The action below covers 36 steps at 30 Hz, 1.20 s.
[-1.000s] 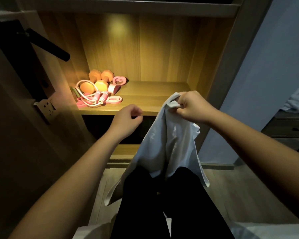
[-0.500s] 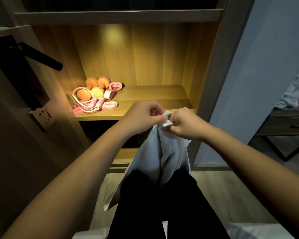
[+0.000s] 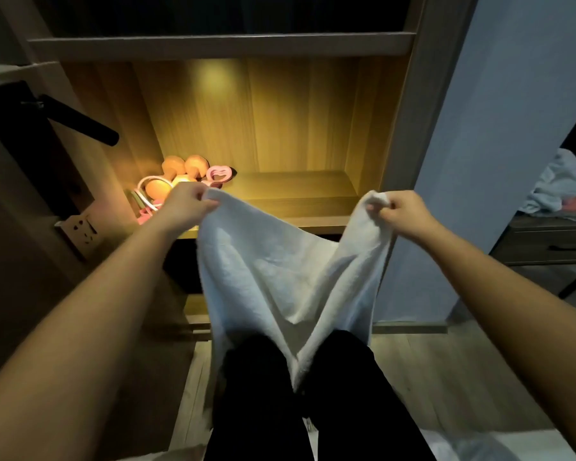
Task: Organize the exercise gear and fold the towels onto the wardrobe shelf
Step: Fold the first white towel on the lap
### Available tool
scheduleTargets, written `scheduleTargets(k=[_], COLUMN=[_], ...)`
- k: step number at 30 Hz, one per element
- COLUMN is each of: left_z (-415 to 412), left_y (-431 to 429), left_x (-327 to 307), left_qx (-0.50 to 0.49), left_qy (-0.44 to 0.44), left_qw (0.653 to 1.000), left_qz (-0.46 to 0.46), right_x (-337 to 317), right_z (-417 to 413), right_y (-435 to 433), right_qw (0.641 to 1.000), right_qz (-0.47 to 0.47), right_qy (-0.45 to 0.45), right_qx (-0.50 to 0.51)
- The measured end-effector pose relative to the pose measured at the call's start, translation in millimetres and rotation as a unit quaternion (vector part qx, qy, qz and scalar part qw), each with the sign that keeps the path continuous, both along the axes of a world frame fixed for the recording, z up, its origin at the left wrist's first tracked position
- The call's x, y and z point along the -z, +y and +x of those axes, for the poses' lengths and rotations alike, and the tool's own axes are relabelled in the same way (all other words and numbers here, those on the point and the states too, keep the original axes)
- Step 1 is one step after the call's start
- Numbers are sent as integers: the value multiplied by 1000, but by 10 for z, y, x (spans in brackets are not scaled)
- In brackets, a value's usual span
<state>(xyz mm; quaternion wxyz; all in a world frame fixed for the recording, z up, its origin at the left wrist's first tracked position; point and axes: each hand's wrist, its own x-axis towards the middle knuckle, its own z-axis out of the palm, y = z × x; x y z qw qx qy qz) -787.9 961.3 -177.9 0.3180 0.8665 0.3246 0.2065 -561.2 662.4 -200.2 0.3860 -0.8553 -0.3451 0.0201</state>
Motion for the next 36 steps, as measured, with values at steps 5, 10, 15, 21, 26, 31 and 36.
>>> scheduleTargets(k=[5,10,15,21,26,31,36], left_z=[-541,-796,-715,-677,-624,-703,-577], left_y=[634,667,580,560,387,401,148], left_x=[220,360,285,292,280,203,85], left_qx=[-227,-305,-354,-415,-431,-385,-238], left_qy=[-57,-125,-219,-264,-262,-350,-461], left_qw=[972,942,908,869,861,846,804], left_qz=[-36,-57,-45,-55,-66,-120,-291], right_x=[283,385,173,175,226,-23,-252], right_z=[559,731,741,711,651,607,341], right_y=[-469,-708,-658,-748,-771,-808,-772], right_qw=[976,950,940,929,913,849,778], right_qz=[28,-16,106,222,263,411,463], right_qy=[70,61,46,63,109,252,422], right_qx=[205,305,321,288,291,215,49])
